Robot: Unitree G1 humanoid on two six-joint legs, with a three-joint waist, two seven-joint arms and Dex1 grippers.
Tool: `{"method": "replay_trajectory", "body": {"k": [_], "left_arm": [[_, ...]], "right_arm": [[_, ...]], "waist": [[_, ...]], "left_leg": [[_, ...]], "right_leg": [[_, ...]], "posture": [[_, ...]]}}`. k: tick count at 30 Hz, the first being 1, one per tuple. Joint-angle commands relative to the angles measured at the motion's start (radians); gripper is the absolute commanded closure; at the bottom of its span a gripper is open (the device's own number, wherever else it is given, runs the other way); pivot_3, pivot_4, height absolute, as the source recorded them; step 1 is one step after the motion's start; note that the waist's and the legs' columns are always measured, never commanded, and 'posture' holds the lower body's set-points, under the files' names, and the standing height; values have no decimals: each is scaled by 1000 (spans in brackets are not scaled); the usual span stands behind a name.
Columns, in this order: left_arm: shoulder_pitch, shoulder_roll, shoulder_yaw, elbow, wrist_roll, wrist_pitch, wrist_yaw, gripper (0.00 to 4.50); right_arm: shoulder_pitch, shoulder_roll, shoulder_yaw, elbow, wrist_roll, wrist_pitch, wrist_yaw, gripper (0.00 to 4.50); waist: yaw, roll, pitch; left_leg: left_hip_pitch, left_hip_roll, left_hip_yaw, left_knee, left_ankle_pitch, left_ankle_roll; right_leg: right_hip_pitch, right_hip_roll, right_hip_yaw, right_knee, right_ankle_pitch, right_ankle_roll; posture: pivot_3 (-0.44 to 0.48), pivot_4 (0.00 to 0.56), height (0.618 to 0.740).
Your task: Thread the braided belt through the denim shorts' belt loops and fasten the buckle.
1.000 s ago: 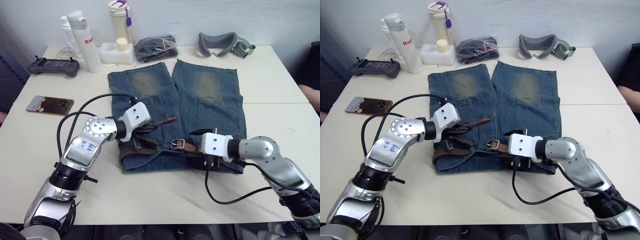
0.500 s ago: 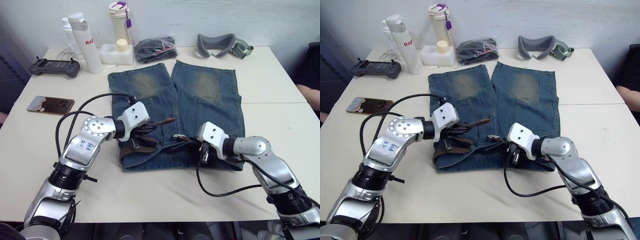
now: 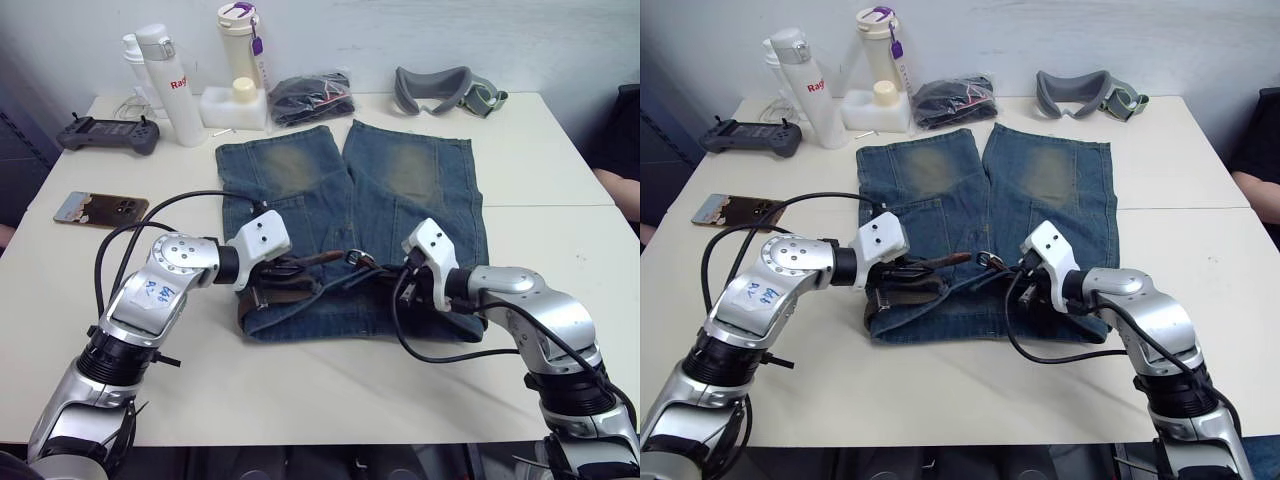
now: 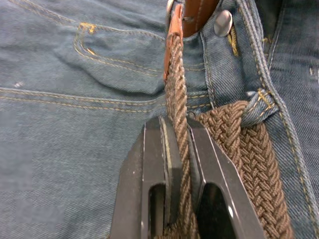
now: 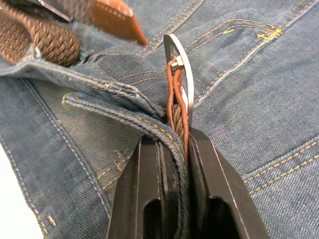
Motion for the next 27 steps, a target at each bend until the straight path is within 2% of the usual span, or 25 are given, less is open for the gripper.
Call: {"method": "replay_trajectory", "body": {"k": [1, 18, 27], "left_arm": [[-18, -3, -11, -30, 11, 13, 9, 4500], [-52, -103, -26, -12, 26, 117, 91, 4500], [-79, -145, -6, 0, 15, 137, 119, 4500]], "right_arm": [[-27, 10, -19, -48, 15, 1, -32, 4493], [-12, 17, -1, -136, 60, 42, -70, 4493], [-13, -17, 21, -106, 39, 42, -68, 4493]], "waist": [[-1, 0, 0], [-1, 0, 0], [0, 0, 0]], "left_leg": [[0, 0, 0, 0, 0, 0], [0, 0, 0, 0, 0, 0], [0, 0, 0, 0, 0, 0]], "right_leg": [[0, 0, 0, 0, 0, 0], [-1, 1, 0, 0, 0, 0], [-1, 1, 0, 0, 0, 0]], "posture": [[0, 150, 740], [0, 150, 740], [0, 150, 740]]}}
